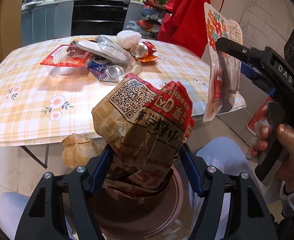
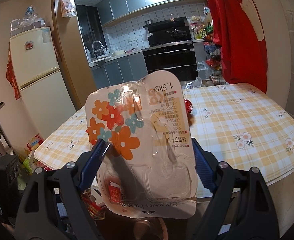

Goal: Collect trash
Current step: 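Carry the brown paper bag over the bin and open the left tool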

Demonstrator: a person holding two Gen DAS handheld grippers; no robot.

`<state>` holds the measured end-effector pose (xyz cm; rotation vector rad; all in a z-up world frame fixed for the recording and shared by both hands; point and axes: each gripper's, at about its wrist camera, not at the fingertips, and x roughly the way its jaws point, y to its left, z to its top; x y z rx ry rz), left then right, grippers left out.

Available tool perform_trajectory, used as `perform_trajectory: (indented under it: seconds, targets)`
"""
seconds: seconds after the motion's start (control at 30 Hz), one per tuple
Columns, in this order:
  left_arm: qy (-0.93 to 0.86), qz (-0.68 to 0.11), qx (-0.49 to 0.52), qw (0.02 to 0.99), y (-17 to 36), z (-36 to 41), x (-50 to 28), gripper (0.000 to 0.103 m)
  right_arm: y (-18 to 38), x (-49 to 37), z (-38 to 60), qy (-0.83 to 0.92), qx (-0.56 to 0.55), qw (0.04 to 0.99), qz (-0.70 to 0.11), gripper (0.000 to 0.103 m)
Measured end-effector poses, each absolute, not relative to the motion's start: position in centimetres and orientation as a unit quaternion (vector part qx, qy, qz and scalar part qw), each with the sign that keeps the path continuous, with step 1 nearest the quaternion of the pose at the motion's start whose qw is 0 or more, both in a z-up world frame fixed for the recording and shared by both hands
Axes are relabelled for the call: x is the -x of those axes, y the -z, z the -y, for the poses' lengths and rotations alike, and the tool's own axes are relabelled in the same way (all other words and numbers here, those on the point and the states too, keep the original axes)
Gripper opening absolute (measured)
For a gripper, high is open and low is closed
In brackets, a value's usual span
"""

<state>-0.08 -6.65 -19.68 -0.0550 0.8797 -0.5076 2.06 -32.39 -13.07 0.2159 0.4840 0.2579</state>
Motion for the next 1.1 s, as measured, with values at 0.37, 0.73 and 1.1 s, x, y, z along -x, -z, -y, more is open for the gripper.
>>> perform_trajectory:
  seconds: [0.37,0.73,1.1]
  targets:
    - [0.218,-0.403,0.047,0.888,18.6,5.3,-0.1,0.086,13.1,-2.0,31.9,-0.131,-0.103,0.956,-0.243,0.083]
    - [0.083,-0.320,0.015,0.944,14.9,1.0,0.9,0.097,14.1,-0.9,30.6,-0.153,-0.089,0.950,-0.256,0.083]
    - [0.018,-0.301,0.032,0.953,14.3,-2.8,1.7,0.097,17.5,0.5,27.8,-0.178,-0.088,0.928,-0.316,0.083]
